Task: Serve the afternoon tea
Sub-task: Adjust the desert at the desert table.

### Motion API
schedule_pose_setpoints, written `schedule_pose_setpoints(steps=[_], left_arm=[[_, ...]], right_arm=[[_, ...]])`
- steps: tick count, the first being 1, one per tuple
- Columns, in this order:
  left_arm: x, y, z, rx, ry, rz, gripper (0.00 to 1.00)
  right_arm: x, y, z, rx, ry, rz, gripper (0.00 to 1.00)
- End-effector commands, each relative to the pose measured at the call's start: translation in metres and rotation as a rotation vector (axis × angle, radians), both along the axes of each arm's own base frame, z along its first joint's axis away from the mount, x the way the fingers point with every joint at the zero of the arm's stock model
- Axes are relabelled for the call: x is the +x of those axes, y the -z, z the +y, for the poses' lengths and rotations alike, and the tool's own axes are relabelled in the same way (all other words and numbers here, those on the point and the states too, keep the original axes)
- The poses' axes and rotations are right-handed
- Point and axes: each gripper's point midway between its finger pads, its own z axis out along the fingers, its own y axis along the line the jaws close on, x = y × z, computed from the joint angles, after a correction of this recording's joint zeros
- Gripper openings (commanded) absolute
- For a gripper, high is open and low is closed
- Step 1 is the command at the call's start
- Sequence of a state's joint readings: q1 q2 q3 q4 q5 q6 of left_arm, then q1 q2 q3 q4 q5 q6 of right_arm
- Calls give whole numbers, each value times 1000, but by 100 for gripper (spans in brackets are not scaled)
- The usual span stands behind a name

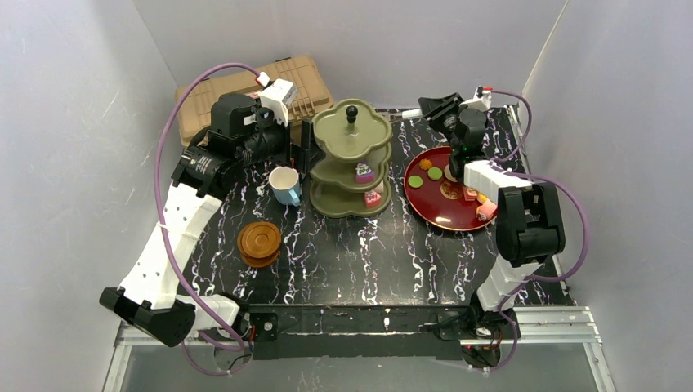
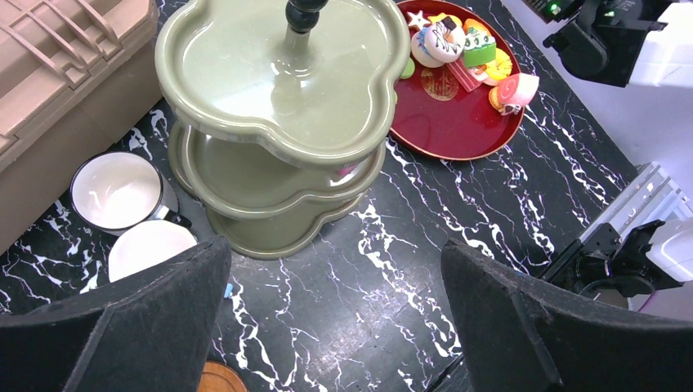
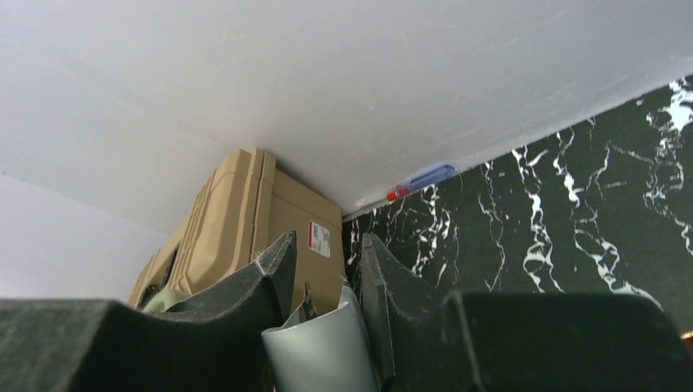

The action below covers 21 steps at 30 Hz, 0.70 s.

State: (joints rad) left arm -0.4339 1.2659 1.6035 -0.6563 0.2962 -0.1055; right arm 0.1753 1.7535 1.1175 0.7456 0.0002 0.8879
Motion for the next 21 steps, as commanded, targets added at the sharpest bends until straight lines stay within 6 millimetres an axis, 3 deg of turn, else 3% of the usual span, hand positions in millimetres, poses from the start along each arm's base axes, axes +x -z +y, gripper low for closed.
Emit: schedule_pose_setpoints(steps=[1, 9, 21], left_arm=[[-7, -20, 4, -24, 1, -44, 99], [-6, -22, 4, -23, -2, -50, 99], [-7, -18, 4, -22, -1, -37, 99]], right_arm=[[-15, -41, 7, 37, -47, -132, 1], [-25, -42, 9, 54, -70, -144, 1], [-30, -59, 6, 55, -56, -182, 1]])
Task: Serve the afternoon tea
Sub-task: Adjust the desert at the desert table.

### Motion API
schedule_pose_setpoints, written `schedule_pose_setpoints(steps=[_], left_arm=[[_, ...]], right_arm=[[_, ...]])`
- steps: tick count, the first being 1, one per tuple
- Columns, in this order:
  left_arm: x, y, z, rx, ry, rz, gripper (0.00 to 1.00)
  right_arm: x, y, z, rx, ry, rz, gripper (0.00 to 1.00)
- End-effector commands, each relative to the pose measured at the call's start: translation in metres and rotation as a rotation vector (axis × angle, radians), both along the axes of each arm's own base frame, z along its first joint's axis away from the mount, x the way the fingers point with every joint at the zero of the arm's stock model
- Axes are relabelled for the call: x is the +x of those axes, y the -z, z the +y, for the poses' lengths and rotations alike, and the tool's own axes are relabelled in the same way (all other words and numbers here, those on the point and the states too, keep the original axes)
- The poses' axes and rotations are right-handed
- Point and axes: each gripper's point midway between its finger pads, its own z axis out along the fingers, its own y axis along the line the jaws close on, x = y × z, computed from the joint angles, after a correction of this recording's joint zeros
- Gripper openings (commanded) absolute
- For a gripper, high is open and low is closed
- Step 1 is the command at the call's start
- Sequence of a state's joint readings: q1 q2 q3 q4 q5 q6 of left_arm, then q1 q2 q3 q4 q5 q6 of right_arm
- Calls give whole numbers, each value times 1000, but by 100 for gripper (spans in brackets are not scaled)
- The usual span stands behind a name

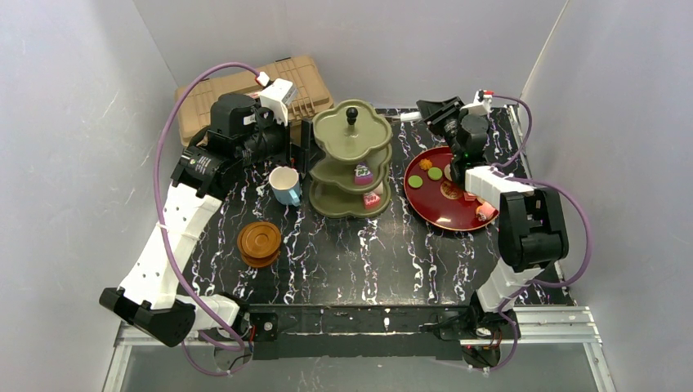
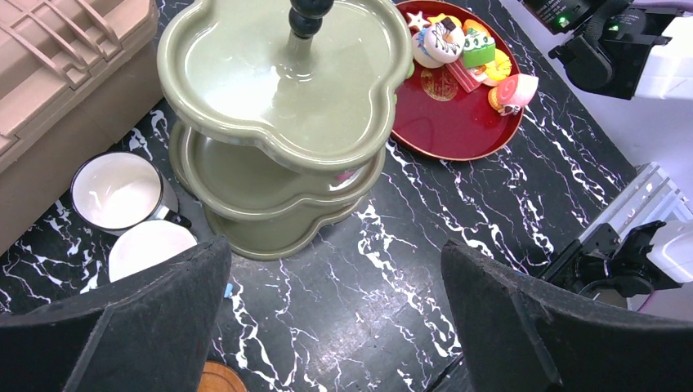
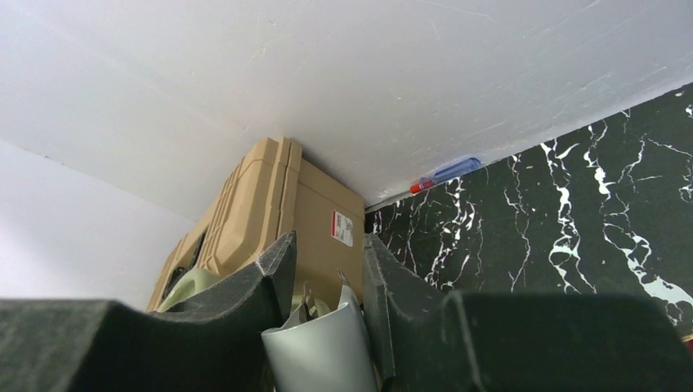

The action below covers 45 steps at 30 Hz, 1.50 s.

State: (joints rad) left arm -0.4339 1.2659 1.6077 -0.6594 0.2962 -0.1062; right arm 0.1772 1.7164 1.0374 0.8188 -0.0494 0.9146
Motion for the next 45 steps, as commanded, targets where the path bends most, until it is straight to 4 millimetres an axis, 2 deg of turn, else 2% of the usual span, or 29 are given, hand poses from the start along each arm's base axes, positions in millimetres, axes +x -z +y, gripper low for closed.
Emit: schedule_pose_setpoints(steps=[1, 17, 27, 32, 36, 40, 45], left_arm=[[-6, -17, 3, -22, 0, -36, 99], [-5, -15, 2, -27, 1, -28, 99], [-5, -16, 2, -30, 3, -29, 99], [-6, -18, 1, -33, 5, -30, 99], [-6, -18, 1, -36, 7, -29, 99], [-8, -18, 0, -35, 17, -30, 99], [-11, -16, 0, -31, 28, -33, 99]], right_arm=[[-12, -59, -1, 30, -1, -159, 1], [-41, -67, 2, 36, -51, -180, 1], [-50, -76, 0, 43, -52, -182, 1], [-52, -78, -16, -70, 28, -142, 1], [-62, -67, -37, -199, 118, -52, 1], [-84, -54, -58, -362, 175, 56, 1], [-120, -32, -81, -539, 198, 226, 1]])
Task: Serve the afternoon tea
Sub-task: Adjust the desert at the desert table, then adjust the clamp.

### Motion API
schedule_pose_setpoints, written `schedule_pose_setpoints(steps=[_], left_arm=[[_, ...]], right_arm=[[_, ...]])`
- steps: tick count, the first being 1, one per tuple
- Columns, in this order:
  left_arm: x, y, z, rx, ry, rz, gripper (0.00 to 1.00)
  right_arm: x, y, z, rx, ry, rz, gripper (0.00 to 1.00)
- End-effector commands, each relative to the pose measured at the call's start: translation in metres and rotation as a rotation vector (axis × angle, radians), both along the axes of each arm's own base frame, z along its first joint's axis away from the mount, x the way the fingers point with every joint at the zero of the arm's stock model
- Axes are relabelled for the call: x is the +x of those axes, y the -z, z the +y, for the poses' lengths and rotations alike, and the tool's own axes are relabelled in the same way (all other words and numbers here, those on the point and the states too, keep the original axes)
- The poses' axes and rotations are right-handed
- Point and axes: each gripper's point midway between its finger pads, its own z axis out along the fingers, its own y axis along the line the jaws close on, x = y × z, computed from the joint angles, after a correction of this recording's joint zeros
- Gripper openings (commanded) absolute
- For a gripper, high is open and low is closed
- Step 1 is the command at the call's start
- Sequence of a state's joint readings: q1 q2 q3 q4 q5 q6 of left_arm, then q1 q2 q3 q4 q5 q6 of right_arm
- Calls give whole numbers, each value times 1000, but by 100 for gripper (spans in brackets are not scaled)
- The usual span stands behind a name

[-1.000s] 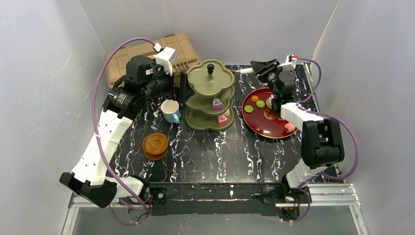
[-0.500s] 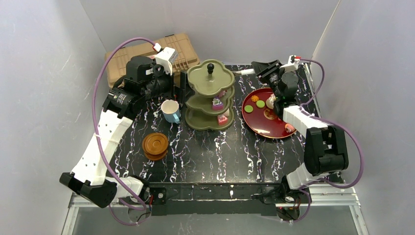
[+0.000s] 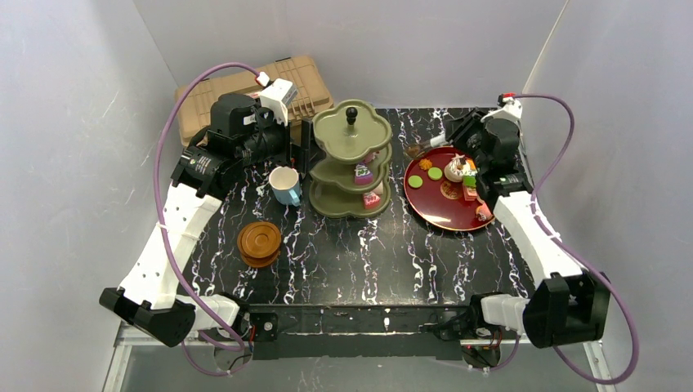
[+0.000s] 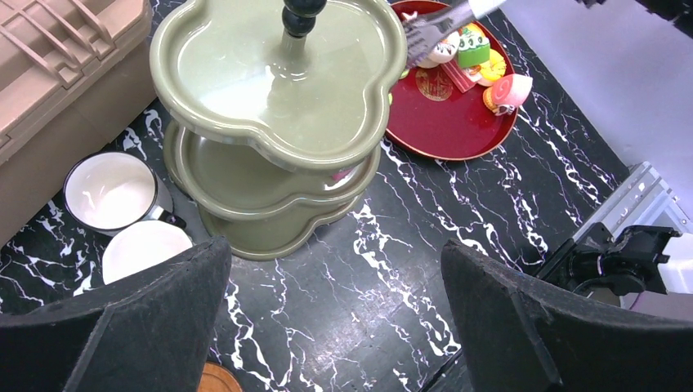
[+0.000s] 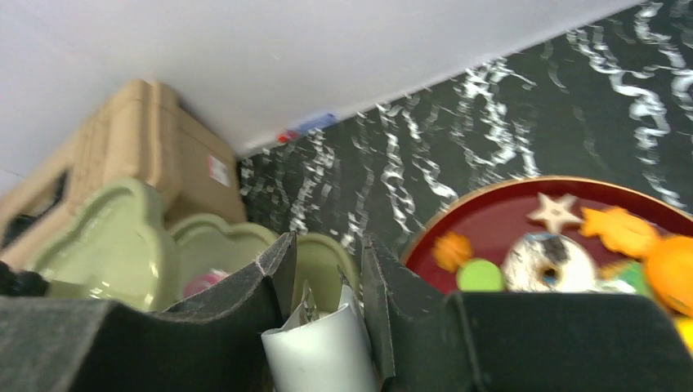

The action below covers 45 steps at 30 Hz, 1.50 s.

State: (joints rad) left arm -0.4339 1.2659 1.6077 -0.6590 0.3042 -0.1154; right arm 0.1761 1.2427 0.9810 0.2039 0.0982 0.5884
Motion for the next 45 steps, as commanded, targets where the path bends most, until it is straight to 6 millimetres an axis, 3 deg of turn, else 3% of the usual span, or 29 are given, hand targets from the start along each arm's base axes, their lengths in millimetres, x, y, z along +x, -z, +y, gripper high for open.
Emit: schedule_pose_setpoints(steps=[1, 6, 11, 17, 27, 35, 45], left_arm=[[-9, -15, 2, -21, 26, -41, 99], [-12, -13, 0, -21, 49, -51, 99], [-15, -10, -4, -22, 82, -48, 99], [-24, -5, -9, -19, 162, -92, 99], [-34, -3, -16, -49, 234, -125, 99], [-33, 0, -16, -48, 229, -124, 99], [-33, -3, -14, -47, 218, -138, 99]], right_arm=[[-34, 6, -31, -207, 65, 143, 1], [-63, 31, -50, -331, 86, 322, 1], [-74, 48, -58, -387, 93, 419, 1], [-73, 66, -56, -409, 72, 464, 1], [-60, 75, -43, -474, 107, 415, 1], [-52, 87, -33, -526, 144, 344, 7], [-64, 105, -26, -535, 145, 314, 20]])
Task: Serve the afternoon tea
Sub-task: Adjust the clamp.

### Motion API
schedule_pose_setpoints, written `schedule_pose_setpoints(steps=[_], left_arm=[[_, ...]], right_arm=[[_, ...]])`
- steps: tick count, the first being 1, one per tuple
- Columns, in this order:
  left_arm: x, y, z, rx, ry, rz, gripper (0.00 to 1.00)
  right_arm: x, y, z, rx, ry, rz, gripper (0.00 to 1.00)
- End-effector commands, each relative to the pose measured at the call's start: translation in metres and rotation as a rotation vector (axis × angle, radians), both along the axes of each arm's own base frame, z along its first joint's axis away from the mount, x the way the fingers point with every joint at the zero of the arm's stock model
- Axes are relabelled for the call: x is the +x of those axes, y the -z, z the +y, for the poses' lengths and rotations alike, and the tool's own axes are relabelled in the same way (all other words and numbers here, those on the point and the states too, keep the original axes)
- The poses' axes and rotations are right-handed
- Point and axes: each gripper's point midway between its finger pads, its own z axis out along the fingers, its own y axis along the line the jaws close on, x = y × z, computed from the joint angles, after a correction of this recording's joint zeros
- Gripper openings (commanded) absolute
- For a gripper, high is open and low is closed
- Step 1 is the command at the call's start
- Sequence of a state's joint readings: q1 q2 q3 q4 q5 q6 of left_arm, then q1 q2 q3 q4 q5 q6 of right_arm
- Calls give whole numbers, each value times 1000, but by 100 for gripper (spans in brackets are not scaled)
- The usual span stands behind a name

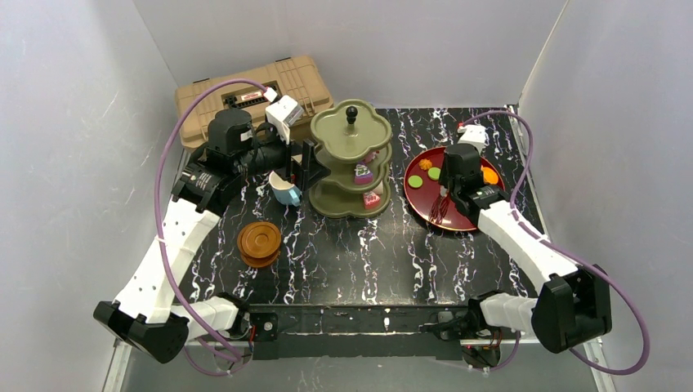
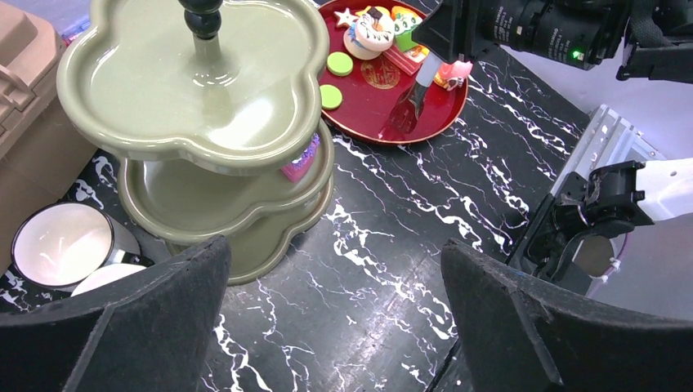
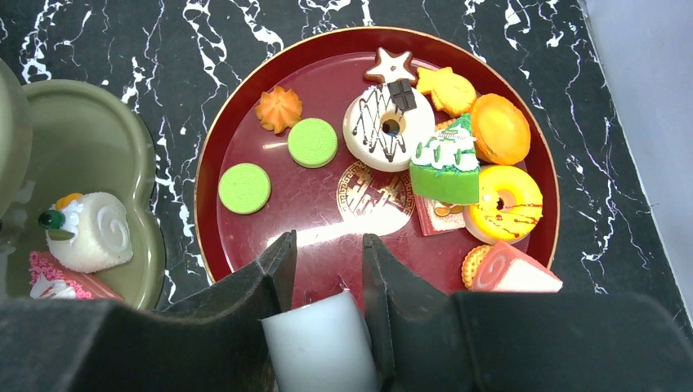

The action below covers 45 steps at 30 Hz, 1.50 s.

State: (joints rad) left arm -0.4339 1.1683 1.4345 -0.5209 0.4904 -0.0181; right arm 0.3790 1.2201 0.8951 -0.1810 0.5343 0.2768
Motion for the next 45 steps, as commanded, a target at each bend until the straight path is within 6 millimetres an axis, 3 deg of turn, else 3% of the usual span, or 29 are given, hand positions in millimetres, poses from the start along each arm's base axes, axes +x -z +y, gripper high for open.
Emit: schedule_pose_setpoints(steps=[1, 15, 29, 31, 37, 45], left_arm=[[-6, -11, 2, -15, 11, -41, 99], [-7, -18, 3, -26, 3, -49, 99], [-7, -22, 4, -30, -1, -56, 99], [-7, -22, 4, -30, -2, -56, 99], [-6, -24, 4, -35, -4, -55, 99], [-8, -23, 1, -35, 22, -58, 99]], right_arm=[[-2, -8, -1, 22, 16, -68, 21], [-21, 4, 8, 114, -28, -75, 52], [-31, -2, 9, 131, -63, -104, 52], [-29, -5, 8, 122, -60, -111, 48], [-3, -48, -1, 60, -5, -216, 32], [27, -104, 0, 59, 14, -327, 28]])
